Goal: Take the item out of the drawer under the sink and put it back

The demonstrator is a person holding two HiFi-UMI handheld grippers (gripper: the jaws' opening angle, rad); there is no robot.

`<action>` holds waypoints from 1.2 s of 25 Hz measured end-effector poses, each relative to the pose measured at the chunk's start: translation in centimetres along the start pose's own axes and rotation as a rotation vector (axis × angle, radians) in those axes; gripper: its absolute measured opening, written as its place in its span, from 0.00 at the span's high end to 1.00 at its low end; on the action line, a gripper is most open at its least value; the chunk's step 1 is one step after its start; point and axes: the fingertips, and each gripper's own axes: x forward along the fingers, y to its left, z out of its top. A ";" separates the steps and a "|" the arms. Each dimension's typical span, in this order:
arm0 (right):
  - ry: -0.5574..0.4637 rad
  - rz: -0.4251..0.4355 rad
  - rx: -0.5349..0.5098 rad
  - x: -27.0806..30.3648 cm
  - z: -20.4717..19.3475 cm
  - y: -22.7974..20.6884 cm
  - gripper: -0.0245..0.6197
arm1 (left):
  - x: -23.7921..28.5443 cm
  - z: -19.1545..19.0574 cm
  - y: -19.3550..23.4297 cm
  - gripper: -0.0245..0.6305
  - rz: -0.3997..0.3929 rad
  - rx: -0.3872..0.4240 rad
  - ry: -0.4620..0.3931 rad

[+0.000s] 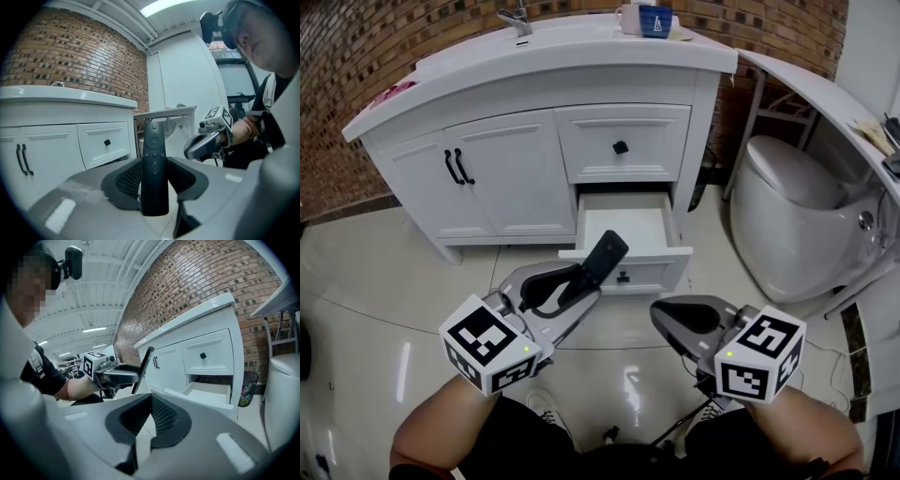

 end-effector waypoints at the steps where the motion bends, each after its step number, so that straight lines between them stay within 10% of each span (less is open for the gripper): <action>1: -0.001 -0.001 0.002 0.0 0.0 0.0 0.96 | 0.4 0.0 0.2 0.70 0.006 0.033 0.013; 15: -0.012 0.019 0.010 -0.2 0.3 -0.1 0.96 | 8.3 -0.4 6.3 0.70 0.031 0.466 0.265; 30: -0.016 0.046 0.049 -0.5 0.6 -1.7 0.96 | 22.7 -9.7 14.8 0.70 -0.096 0.619 0.620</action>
